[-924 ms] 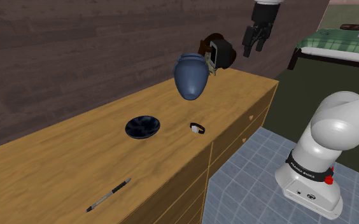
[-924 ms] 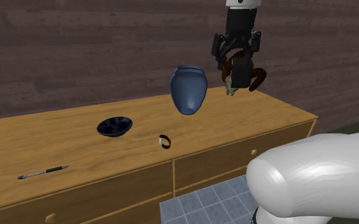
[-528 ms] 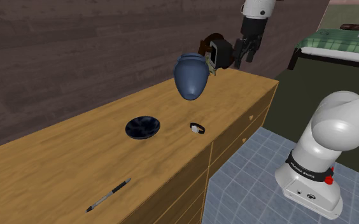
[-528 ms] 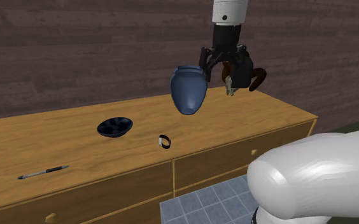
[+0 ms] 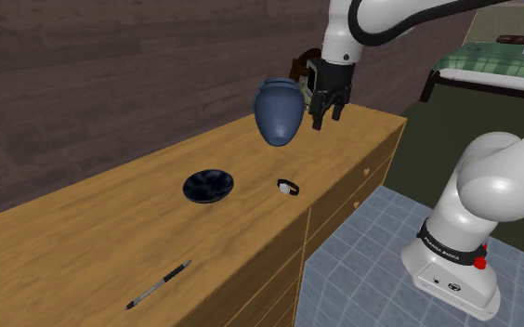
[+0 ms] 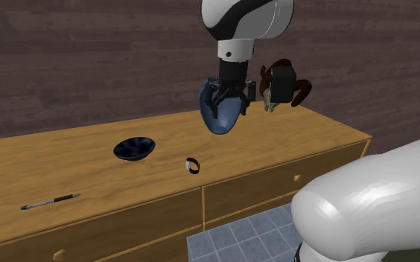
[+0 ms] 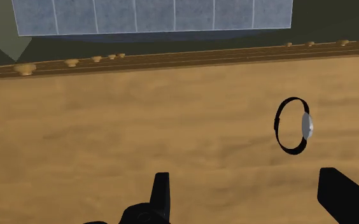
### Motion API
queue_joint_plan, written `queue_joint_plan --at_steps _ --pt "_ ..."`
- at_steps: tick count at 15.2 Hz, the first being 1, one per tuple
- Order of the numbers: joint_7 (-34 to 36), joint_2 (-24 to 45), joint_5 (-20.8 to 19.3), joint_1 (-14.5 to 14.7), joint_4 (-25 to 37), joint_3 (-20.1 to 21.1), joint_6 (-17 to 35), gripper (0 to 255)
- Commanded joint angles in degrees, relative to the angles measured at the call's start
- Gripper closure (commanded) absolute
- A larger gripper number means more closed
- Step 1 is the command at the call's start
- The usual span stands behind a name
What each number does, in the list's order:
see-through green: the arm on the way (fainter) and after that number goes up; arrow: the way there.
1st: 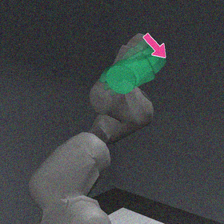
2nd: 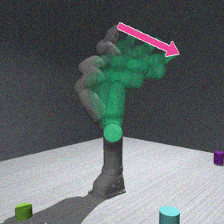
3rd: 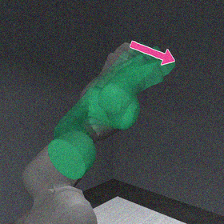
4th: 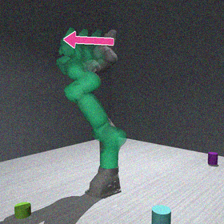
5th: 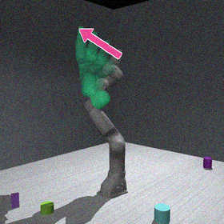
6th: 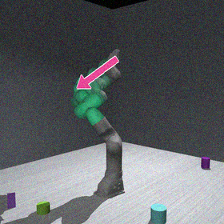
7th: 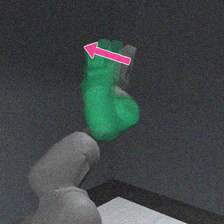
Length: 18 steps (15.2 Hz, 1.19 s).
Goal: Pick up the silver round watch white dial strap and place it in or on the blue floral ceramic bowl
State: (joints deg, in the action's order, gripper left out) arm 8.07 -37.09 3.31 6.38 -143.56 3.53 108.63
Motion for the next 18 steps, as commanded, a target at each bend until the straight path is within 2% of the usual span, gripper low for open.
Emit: queue_joint_plan --at_steps 1,12,18 --pt "1.0 2.4 1.4 0.9 -0.6 1.0 2.9 0" --pt "5.9 19.6 8.4 6.3 -0.2 7.4 18.8 0" --pt "5.8 22.6 8.7 6.5 -2.4 8.0 24.1 0"
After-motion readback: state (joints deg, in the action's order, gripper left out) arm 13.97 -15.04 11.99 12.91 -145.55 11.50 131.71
